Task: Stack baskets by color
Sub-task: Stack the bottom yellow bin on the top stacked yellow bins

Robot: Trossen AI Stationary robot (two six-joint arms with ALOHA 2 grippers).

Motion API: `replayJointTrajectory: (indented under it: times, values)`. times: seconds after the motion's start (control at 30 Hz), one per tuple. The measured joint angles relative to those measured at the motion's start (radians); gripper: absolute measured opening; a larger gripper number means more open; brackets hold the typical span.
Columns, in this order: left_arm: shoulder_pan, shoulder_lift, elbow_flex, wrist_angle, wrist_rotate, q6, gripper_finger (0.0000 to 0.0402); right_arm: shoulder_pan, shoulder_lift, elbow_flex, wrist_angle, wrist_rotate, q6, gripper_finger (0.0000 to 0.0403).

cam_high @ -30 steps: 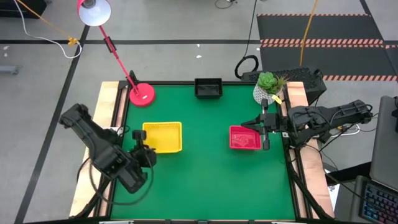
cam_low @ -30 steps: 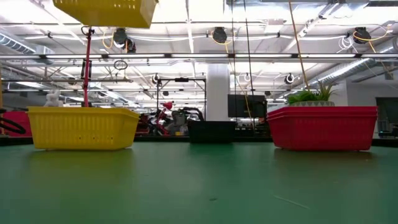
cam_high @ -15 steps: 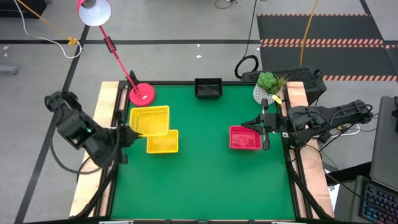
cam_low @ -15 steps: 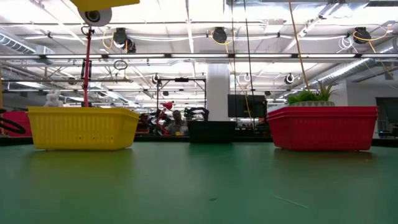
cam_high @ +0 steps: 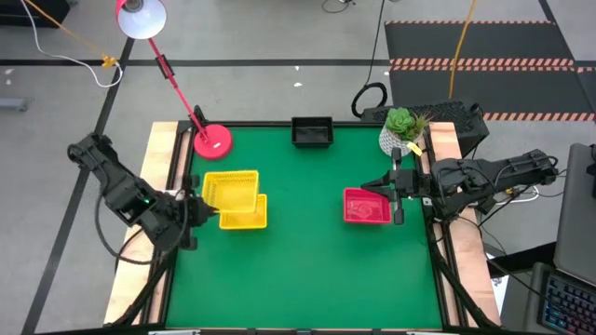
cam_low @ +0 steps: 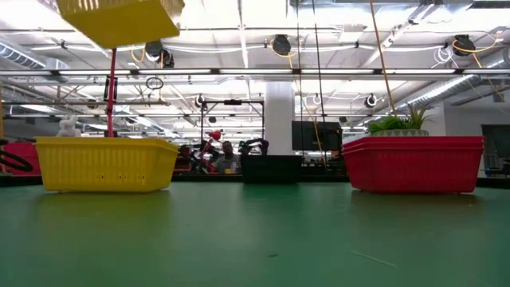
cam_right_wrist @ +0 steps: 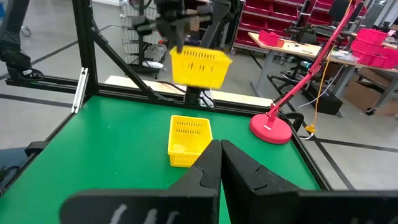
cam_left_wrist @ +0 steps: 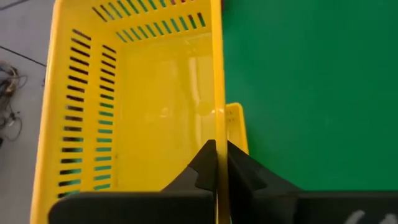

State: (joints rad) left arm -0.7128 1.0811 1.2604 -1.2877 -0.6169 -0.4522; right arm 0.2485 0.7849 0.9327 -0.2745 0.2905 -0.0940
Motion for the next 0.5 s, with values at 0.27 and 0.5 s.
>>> replayJointTrajectory:
  times: [0.27, 0.5]
  values:
    - [0.0, -0.064, -0.276, 0.22, 0.016, 0.007, 0.0008, 0.0, 0.0, 0.0, 0.0, 0.0, 0.0, 0.0]
    - [0.016, -0.089, -0.455, 0.414, 0.054, 0.02, 0.0007, 0.0, 0.0, 0.0, 0.0, 0.0, 0.0, 0.0]
